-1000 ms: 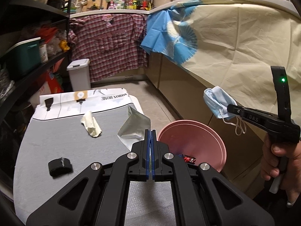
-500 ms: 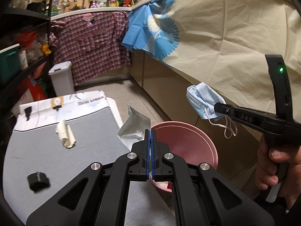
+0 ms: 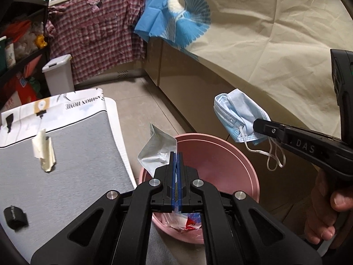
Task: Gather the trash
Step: 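Open both grippers to drop the pouch and mask into the bucket, then move both open grippers back over the board toward the hair tie and tissue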
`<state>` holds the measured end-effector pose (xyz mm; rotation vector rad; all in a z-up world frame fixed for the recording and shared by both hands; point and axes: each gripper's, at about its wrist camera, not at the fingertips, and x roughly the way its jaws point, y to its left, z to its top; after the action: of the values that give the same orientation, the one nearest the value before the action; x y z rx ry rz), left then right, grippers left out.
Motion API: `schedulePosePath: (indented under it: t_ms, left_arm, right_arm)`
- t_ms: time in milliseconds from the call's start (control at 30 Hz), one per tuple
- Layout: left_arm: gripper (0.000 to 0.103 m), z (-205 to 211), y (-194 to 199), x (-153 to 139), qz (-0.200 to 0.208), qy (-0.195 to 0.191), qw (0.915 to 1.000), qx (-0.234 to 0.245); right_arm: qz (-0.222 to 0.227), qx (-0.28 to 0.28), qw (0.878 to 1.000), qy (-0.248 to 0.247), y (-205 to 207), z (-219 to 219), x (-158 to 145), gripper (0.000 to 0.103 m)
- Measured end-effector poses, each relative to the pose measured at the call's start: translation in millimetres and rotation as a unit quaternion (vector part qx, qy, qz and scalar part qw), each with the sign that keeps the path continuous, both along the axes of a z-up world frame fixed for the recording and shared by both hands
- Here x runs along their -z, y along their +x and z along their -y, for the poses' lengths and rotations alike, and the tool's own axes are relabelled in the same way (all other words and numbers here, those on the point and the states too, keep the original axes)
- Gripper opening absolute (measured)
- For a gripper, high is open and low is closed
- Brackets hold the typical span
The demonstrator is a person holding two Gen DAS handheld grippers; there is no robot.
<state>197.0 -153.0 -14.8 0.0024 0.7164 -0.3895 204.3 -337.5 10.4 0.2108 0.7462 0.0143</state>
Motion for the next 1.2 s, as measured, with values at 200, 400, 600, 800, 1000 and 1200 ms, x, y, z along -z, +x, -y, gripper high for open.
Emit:
schedulePosePath:
  t_ms: [200,400,600,800,1000,1200]
  left_arm:
    - [0.001,7,14,13,-0.026,-0.006,0.9996,0.007]
    - [0.018,9,21,31,-0.086,-0.015,0.9959,0.020]
    - [0.024,-10,6,22,-0.080,-0.015,0.9967,0.008]
    - [0.024,-38,-12,-3,-0.062,-0.005,0.9980,-0.007]
    - [0.024,-81,-34,-30,-0.045,0.005,0.9986,-0.026]
    - [0.024,-142,-54,-53,-0.037,0.011,0.9981,-0.049]
  right_arm:
    - [-0.014,-0.001,1.000,-0.002,11,2,9,0.006]
    - [-0.043,0.001,0.999,-0.010,19,0,21,0.048]
    - [-0.029,0.007,1.000,-0.003,12,1,15,0.048]
    - [-0.016,0.007,1.000,0.002,1,2,8,0.048]
    - [0.005,-0.007,1.000,-0.006,-17,-7,-8,0.048]
    - [0.026,-0.022,0.999,-0.010,-37,-14,-21,0.048]
